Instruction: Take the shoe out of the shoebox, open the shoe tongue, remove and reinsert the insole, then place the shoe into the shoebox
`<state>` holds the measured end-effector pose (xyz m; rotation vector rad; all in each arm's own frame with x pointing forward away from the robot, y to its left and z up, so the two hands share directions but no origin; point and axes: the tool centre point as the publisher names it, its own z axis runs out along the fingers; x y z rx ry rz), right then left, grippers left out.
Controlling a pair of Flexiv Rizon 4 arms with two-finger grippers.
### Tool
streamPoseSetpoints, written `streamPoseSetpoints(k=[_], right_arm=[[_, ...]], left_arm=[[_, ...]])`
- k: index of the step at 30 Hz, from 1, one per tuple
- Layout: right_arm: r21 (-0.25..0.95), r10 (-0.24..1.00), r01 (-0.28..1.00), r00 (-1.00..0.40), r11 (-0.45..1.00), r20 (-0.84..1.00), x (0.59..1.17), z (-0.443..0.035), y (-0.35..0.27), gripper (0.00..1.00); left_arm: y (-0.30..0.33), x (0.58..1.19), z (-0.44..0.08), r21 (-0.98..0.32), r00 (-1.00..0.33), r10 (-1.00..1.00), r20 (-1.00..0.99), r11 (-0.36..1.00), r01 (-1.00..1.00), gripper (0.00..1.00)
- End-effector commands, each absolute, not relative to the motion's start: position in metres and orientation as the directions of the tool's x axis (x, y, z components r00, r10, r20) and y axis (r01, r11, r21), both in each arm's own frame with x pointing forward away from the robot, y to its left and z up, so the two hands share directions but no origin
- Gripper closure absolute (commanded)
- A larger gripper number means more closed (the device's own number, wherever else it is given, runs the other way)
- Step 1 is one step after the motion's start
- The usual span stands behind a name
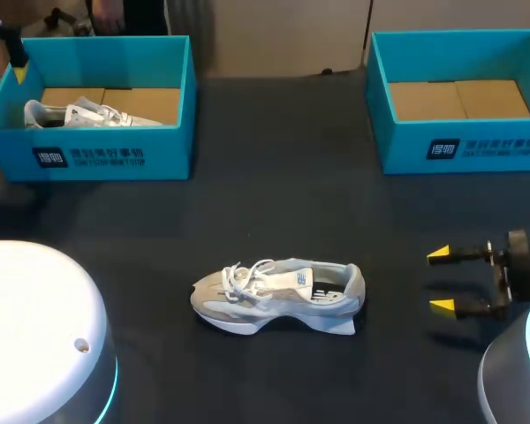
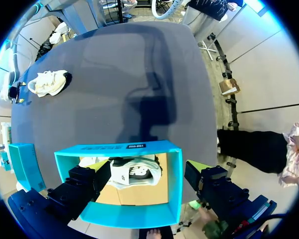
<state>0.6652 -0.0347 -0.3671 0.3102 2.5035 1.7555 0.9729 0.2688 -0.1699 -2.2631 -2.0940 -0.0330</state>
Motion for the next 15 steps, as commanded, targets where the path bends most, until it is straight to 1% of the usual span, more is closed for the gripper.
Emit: streamPoseSetpoints(k=[1,11,15], right_arm=[[0.935,0.212,0.132,-0.975,0.328,0.064,0.6712,-0.3755,-0.0339,0.00],[0.945,0.214,0.110,-0.976,0.309,0.044,0.6730,-0.3838,-0.0354,0.00],[0.947,0.203,0.101,-0.978,0.303,0.040,0.6728,-0.3851,-0.0273,0.00]], left_arm=[[0.2687,0.9714,-0.1693,-0.026,0.078,0.995,0.058,-0.077,0.997,0.00],[0.2687,0.9714,-0.1693,-0.026,0.078,0.995,0.058,-0.077,0.997,0.00],[0.2687,0.9714,-0.1693,-0.026,0.078,0.995,0.058,-0.077,0.997,0.00]])
